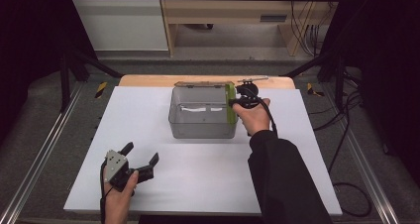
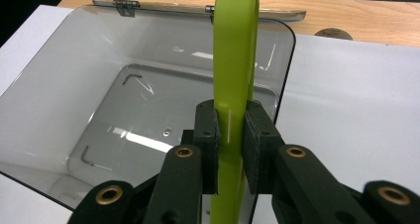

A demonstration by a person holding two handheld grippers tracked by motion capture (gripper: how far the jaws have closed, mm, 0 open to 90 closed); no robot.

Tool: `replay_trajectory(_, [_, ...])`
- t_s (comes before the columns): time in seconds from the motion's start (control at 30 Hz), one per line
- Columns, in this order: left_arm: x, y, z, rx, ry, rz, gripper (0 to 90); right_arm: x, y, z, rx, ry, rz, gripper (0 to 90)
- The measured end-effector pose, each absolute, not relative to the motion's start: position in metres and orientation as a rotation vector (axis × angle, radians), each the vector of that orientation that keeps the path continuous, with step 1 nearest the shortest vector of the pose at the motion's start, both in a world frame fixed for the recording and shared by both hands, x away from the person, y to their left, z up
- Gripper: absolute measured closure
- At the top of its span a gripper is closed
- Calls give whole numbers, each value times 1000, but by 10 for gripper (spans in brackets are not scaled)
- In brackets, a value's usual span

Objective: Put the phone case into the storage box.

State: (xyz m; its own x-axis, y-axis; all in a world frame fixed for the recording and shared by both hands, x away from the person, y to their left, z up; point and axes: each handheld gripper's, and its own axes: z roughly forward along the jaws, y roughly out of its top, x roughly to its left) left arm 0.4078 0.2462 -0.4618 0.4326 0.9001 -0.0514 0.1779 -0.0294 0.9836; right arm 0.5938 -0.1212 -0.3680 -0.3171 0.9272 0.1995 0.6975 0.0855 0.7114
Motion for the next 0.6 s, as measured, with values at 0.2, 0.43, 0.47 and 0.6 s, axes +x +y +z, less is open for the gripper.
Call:
replay_trajectory(0.2, [408,246,-462,1515,994,766,21,594,-120,-369,1617,2080,1063,785])
replay_trajectory(0.43, [408,246,-462,1518,993,764,21,594,-119,-370,1623,2092,1059,784])
replay_trajectory(0.47, [408,245,-462,1518,992,763,21,594,-119,-370,1627,2094,1059,784])
replay_trajectory(0.6, [408,245,-462,1520,989,764,21,595,-120,-371,1638,2094,1067,784])
